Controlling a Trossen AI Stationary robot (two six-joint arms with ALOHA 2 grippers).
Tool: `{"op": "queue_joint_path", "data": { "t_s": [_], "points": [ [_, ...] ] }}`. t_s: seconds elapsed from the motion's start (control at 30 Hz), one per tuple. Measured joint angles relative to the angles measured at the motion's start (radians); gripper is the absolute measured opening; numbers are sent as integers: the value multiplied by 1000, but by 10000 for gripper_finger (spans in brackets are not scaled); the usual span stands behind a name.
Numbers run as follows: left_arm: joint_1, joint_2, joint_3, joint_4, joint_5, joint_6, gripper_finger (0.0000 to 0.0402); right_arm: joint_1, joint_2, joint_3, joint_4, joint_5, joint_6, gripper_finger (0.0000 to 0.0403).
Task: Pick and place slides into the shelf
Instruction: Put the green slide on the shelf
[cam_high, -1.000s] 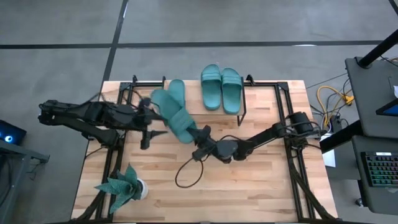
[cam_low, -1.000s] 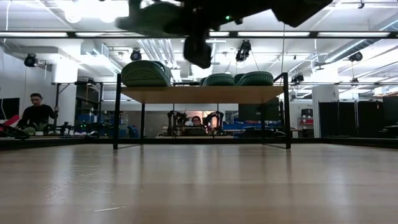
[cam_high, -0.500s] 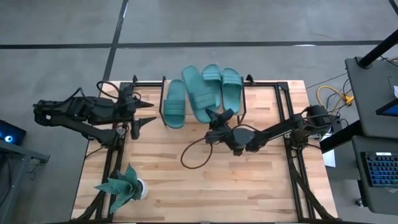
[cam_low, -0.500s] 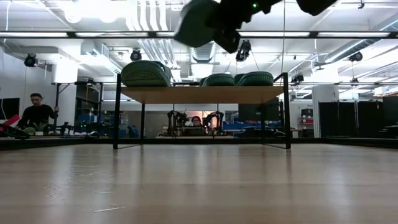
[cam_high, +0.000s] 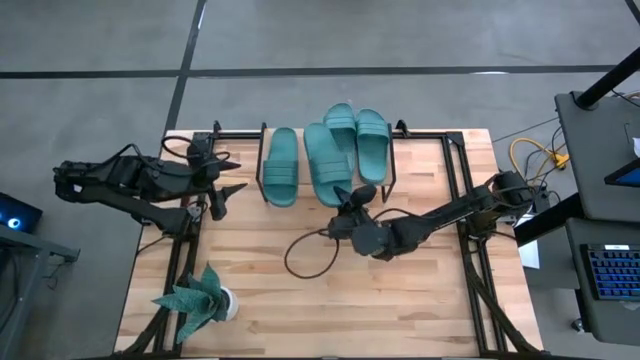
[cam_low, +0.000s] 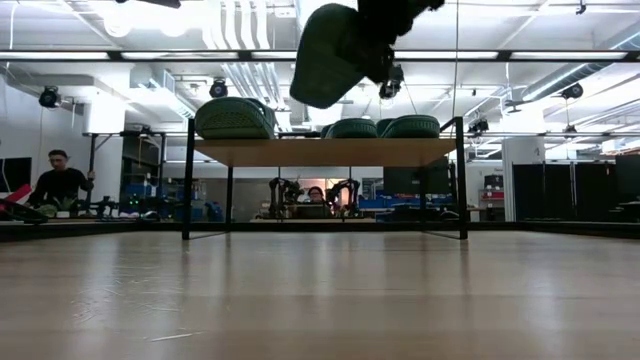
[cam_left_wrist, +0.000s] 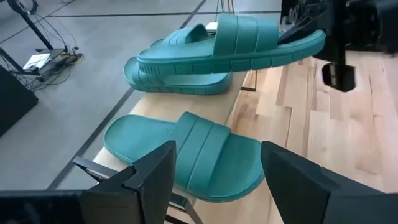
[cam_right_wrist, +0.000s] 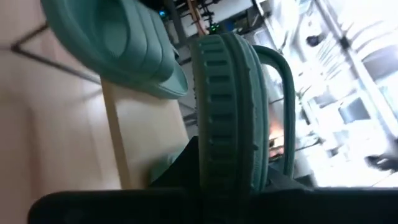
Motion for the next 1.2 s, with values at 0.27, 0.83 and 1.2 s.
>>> {"op": "queue_joint_path", "data": {
  "t_s": [0.27, 0.83, 1.2],
  "points": [
    [0, -30, 56, -71, 0, 1, 219, -1, 4, 195, -457, -210, 586, 31],
    [0, -154, 78, -121, 1, 2, 219, -38, 135, 285, -473, -98, 669, 31],
    [0, -190, 85, -121, 0, 10, 219, -45, 192, 347, -468, -85, 582, 31]
  ]
}}
